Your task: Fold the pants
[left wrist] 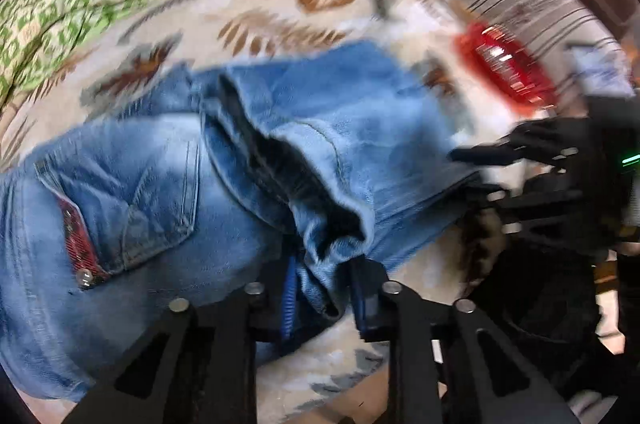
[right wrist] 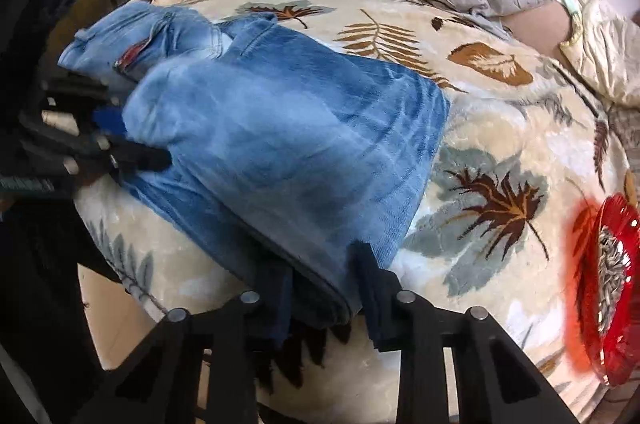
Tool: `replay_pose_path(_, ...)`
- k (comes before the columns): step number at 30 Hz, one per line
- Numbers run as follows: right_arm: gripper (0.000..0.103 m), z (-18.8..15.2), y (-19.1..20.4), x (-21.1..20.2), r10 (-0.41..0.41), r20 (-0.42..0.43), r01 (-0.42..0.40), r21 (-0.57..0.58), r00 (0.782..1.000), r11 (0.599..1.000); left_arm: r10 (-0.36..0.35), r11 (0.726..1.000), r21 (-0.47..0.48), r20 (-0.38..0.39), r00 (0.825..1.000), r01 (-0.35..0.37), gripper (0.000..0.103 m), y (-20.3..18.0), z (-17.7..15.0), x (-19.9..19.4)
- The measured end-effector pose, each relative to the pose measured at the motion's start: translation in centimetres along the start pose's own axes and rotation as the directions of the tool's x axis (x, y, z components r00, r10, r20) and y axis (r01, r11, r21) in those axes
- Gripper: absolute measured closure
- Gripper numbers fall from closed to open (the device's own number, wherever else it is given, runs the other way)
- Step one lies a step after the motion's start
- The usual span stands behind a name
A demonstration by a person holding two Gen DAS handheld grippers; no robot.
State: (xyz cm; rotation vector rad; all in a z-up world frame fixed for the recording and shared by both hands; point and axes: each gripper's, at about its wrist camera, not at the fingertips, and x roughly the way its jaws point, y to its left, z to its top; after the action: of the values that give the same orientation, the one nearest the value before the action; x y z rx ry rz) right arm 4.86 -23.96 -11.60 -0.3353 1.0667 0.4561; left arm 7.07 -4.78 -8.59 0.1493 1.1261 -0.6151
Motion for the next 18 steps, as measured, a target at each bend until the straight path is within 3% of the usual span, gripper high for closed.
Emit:
replay_pose_path(2,0.075,0.0,0.3,-0.1,-0.01,-0.003,0.01,-0.034,1.0,0.999,-0.045,0.999,-0.015,0.024,0.999,0.045,0.084,0.6,-0.4,-1.4)
replay_pose_path(3,0.076,-0.1,0.5,-0.2,-0.004,-0.001,0.004,-0.048,1.0,0.999,-0.015,1.0,-0.026,0.005,1.0,0.015,0.092,0.9,-0.6,-1.0)
replay_pose_path(4,0.076,-0.1,0.7,-0.2,-0.009,-0.002,0.008,-0.054,1.0,0.999,0.057,0.998,-0.022,-0.036,0.998,-0.057,0.091,1.7,-1.1,0.0)
replay_pose_path(6,0.076,-0.1,0.9,0.0,-0.015,-0.012,0.014,-0.067,1.0,0.998,0.018,0.997,-0.07,-0.101,0.995,-0.025,0.09,2.9,-1.8,2.1)
replay_pose_path(8,0.074,-0.1,1.0,0.1,-0.021,-0.013,0.02,-0.07,1.0,0.997,0.027,0.998,-0.061,-0.077,0.997,-0.032,0.087,2.7,-1.7,2.1)
replay_pose_path(9,0.072,-0.1,1.0,0.0,-0.025,-0.011,0.024,-0.072,1.0,0.997,0.021,0.998,-0.055,-0.078,0.997,-0.025,0.08,2.5,-1.5,1.7)
replay_pose_path(10,0.068,-0.1,0.9,-0.2,-0.024,-0.011,0.023,-0.073,1.0,0.997,0.015,0.997,-0.073,-0.07,0.997,-0.02,0.062,2.6,-1.3,0.9)
replay_pose_path(11,0.065,-0.1,0.8,-0.4,-0.018,-0.013,0.017,-0.072,1.0,0.997,0.013,0.996,-0.091,-0.059,0.998,-0.018,0.051,2.8,-1.2,0.3)
replay_pose_path(12,0.054,-0.1,0.6,-0.8,-0.003,-0.017,0.002,-0.069,1.0,0.998,0.007,0.994,-0.112,-0.026,1.0,-0.01,0.031,3.2,-0.9,-0.9)
replay_pose_path(13,0.04,-0.2,0.4,-1.2,0.014,-0.017,-0.015,-0.064,1.0,0.998,-0.002,0.992,-0.126,0.023,1.0,0.005,0.021,3.5,-0.7,-2.2)
replay_pose_path(14,0.038,-0.3,0.0,-2.0,0.043,0.001,-0.043,-0.051,0.999,0.998,-0.009,0.99,-0.141,0.068,0.998,0.019,0.02,4.0,-0.3,-3.6)
replay_pose_path(18,0.038,0.3,-1.6,-4.2,0.106,0.081,-0.106,0.002,0.991,0.994,-0.012,0.979,-0.202,0.104,0.994,0.033,0.02,5.3,2.5,-4.3)
